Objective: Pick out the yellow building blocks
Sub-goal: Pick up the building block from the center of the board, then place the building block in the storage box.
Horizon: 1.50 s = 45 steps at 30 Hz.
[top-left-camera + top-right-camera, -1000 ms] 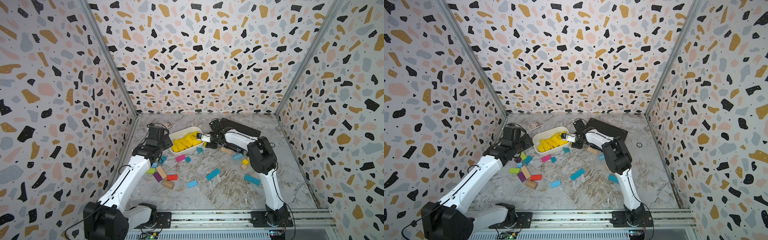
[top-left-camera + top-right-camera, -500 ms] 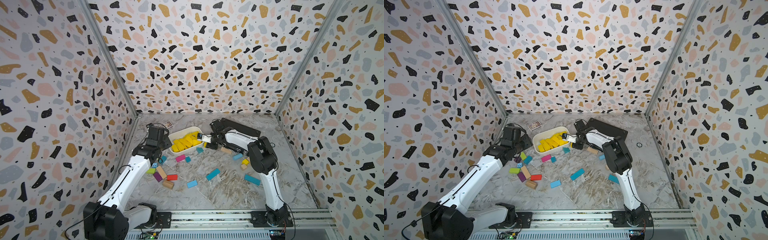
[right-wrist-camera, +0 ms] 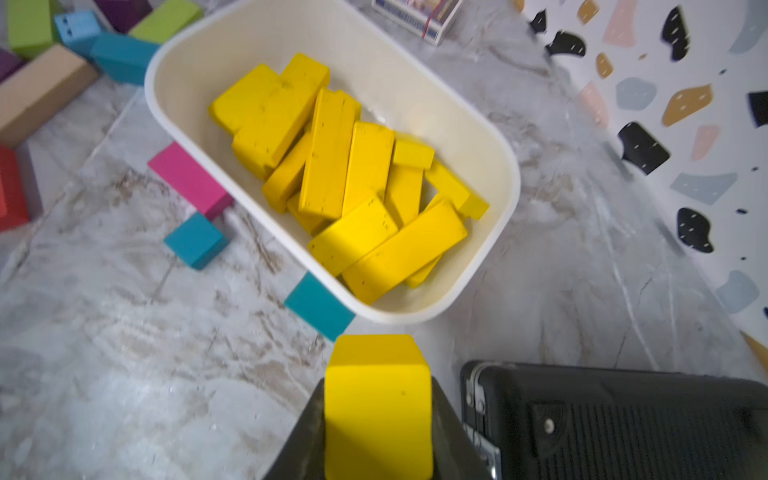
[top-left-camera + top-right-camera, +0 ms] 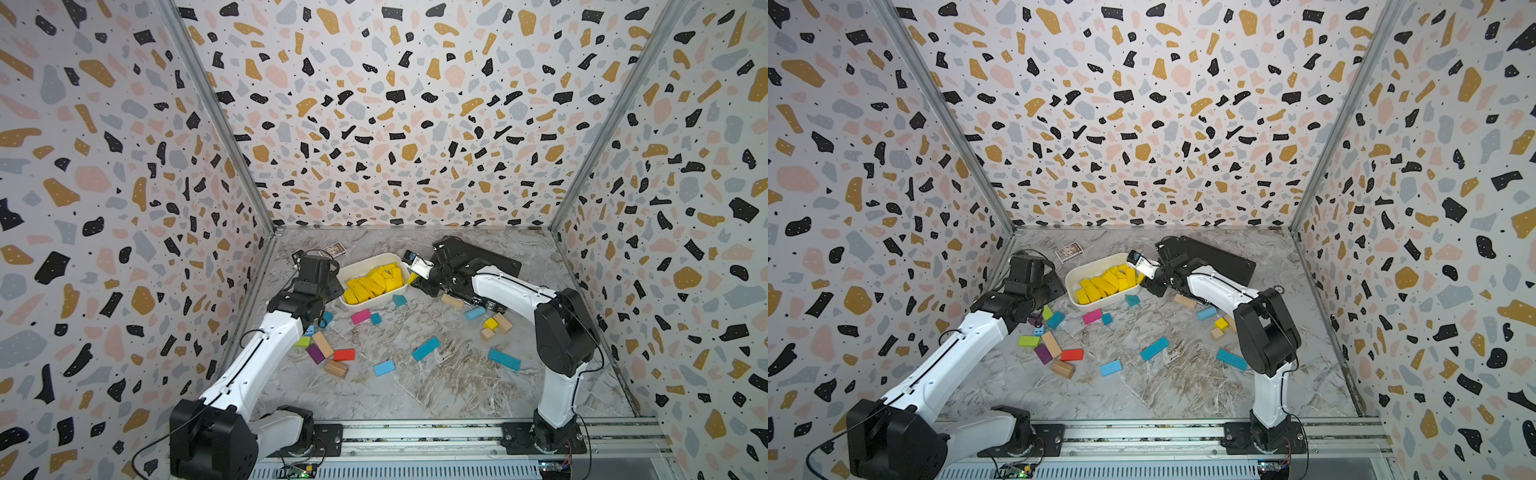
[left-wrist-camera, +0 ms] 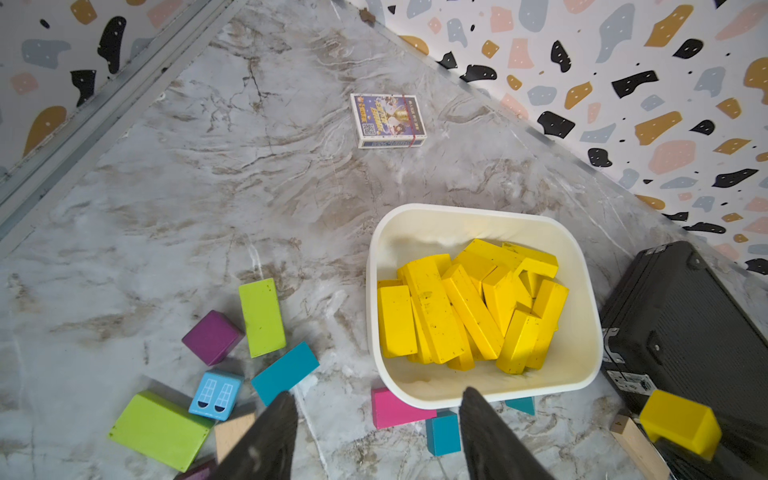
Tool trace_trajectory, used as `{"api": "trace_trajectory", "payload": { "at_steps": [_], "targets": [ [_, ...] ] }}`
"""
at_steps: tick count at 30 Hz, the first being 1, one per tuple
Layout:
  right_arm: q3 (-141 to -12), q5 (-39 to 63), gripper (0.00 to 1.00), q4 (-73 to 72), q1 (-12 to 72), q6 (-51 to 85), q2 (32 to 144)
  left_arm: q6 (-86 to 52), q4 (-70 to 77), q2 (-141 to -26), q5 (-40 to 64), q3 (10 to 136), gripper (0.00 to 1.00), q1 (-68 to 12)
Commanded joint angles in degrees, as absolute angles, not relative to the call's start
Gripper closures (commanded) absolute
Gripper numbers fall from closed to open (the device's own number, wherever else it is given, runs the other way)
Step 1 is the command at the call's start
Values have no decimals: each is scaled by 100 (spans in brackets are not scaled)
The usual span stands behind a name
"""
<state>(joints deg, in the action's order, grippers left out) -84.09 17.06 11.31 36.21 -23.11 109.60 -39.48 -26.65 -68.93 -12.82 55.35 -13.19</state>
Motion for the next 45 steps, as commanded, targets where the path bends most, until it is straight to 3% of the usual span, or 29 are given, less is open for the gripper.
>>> {"api": "trace_trajectory", "payload": {
  "at_steps": [1,10,17,22,29,35,40,45],
  "targets": [
    [-8939,1465,85,768,3911,-1480,11400,-4046,-2424,-6893,-1431,5528,37,-1283],
    [-10007,1141,78,855,4207,-895,12481,-4059,-2466,-6653,-1564,5304,37,-1274],
    [-10086,977,49,1046,4236,-1167,12518,-3933,-2509,-6674,-1875,5363,35,-1235],
    [-10017,993,39,1250,4228,-1248,12128,-3913,-2532,-6545,-1952,5331,35,-1213],
    [-8584,214,39,1266,4118,-788,10390,-4003,-2437,-6324,-2006,5133,35,-1212],
    [-7243,-1684,42,2391,3876,1471,8845,-4119,-2279,-6405,-2030,5030,35,-1208],
    [-6525,-2431,41,3829,3612,3453,8055,-4194,-2238,-6528,-2014,5056,35,-1211],
    [-6177,-2378,40,4802,3237,4555,7898,-4320,-2215,-6592,-1916,5028,35,-1210]
  ]
}}
